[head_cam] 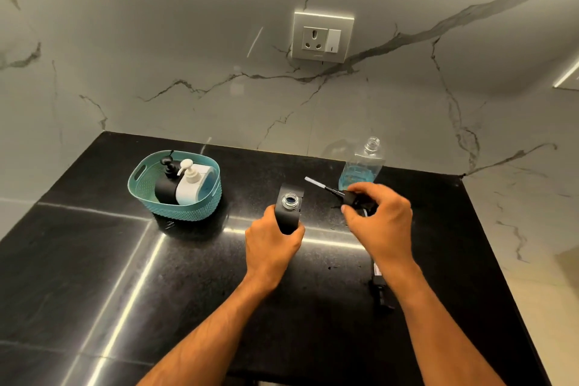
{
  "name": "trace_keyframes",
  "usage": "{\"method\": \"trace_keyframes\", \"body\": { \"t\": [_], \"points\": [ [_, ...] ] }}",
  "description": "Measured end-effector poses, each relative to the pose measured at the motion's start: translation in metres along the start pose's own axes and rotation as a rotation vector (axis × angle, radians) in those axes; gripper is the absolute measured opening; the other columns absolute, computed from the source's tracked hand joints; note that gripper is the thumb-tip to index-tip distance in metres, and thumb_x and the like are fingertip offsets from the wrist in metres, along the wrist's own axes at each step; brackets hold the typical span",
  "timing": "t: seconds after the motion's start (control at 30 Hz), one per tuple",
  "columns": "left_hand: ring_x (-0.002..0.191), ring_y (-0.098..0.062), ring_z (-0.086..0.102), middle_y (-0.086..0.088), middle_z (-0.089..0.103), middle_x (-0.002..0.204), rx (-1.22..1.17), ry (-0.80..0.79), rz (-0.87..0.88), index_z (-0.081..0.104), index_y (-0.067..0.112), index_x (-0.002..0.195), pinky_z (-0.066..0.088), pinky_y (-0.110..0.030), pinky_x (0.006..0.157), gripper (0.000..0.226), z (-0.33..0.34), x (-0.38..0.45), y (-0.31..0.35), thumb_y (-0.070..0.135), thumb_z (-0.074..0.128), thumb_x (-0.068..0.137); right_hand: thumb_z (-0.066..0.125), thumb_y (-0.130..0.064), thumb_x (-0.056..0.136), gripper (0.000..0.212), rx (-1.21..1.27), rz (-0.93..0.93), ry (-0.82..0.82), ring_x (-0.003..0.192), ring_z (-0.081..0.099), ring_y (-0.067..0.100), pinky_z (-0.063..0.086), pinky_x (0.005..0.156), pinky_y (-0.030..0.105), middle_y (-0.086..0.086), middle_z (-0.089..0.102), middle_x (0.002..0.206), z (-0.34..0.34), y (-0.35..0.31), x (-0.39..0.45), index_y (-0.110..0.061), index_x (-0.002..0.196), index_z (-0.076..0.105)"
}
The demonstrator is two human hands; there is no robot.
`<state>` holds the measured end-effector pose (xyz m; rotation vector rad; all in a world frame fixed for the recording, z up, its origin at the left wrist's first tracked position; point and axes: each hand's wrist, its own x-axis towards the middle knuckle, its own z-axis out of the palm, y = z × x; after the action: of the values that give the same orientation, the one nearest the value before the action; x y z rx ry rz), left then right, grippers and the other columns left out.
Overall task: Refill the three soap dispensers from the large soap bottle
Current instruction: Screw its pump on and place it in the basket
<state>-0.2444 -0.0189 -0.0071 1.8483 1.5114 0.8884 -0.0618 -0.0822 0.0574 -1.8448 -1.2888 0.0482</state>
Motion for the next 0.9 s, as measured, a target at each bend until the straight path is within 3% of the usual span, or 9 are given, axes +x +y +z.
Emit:
{"method": "trace_keyframes", "body": {
  "t": [0.07, 0.17, 0.23, 0.37, 0.53, 0.7, 0.9],
  "points": [
    [0.073, -0.005, 0.064, 0.012, 0.068, 0.083, 0.003, 0.001, -0.006, 0.066, 0.021, 0.102, 0.047, -0.013, 0.065, 0.031, 0.001, 0.000, -0.002, 0.038, 0.080, 0.080, 0.089, -0.015, 0.072, 0.037, 0.021, -0.066, -0.009, 0.090, 0.068, 0.005, 0.060, 0.084, 0.025, -0.008, 0.074, 0.100, -0.010, -0.019, 0.006, -0.021, 0.107, 0.078],
    [0.073, -0.003, 0.063, 0.010, 0.071, 0.087, 0.000, 0.006, -0.020, 0.066, 0.022, 0.105, 0.041, -0.008, 0.063, 0.033, 0.000, -0.002, -0.004, 0.039, 0.080, 0.080, 0.089, -0.015, 0.073, 0.036, 0.024, -0.129, -0.070, 0.090, 0.069, 0.007, 0.061, 0.083, 0.027, -0.006, 0.075, 0.099, -0.017, -0.041, 0.007, -0.019, 0.108, 0.079],
    [0.074, -0.003, 0.063, 0.010, 0.072, 0.088, -0.002, 0.003, -0.014, 0.066, 0.022, 0.107, 0.043, -0.007, 0.063, 0.034, -0.001, -0.003, -0.006, 0.038, 0.080, 0.080, 0.088, -0.016, 0.074, 0.035, -0.006, -0.147, -0.120, 0.090, 0.069, 0.009, 0.060, 0.084, 0.036, -0.006, 0.074, 0.098, -0.018, -0.051, 0.006, -0.021, 0.107, 0.079],
    [0.078, -0.007, 0.068, 0.008, 0.073, 0.090, 0.004, 0.006, -0.007, 0.065, 0.021, 0.111, 0.056, -0.023, 0.069, 0.037, -0.003, -0.002, -0.009, 0.039, 0.079, 0.081, 0.085, -0.018, 0.075, 0.032, -0.079, -0.153, -0.209, 0.091, 0.068, 0.013, 0.056, 0.089, 0.049, -0.007, 0.074, 0.096, -0.016, -0.061, 0.005, -0.026, 0.106, 0.079],
    [0.080, -0.013, 0.070, 0.004, 0.074, 0.091, 0.013, 0.007, 0.013, 0.064, 0.019, 0.110, 0.061, -0.034, 0.073, 0.036, -0.002, -0.006, -0.008, 0.039, 0.079, 0.083, 0.082, -0.024, 0.078, 0.030, -0.203, -0.164, -0.293, 0.091, 0.065, 0.012, 0.046, 0.088, 0.039, -0.010, 0.071, 0.093, -0.010, -0.068, 0.010, -0.032, 0.107, 0.078],
    [0.074, -0.008, 0.067, 0.008, 0.072, 0.086, -0.001, 0.004, 0.058, 0.063, 0.022, 0.107, 0.055, -0.022, 0.066, 0.033, 0.003, -0.011, 0.000, 0.040, 0.078, 0.083, 0.081, -0.020, 0.077, 0.042, -0.199, -0.215, -0.372, 0.096, 0.067, 0.017, 0.054, 0.092, 0.044, -0.001, 0.073, 0.103, 0.001, -0.078, 0.026, -0.021, 0.118, 0.073],
    [0.070, -0.006, 0.065, 0.011, 0.068, 0.081, -0.024, -0.001, 0.085, 0.062, 0.023, 0.108, 0.058, -0.024, 0.064, 0.033, 0.003, -0.012, 0.009, 0.040, 0.077, 0.085, 0.084, -0.016, 0.070, 0.033, -0.218, -0.202, -0.465, 0.089, 0.067, 0.018, 0.059, 0.088, 0.040, 0.002, 0.072, 0.093, 0.019, -0.074, 0.038, -0.015, 0.101, 0.072]
  ]
}}
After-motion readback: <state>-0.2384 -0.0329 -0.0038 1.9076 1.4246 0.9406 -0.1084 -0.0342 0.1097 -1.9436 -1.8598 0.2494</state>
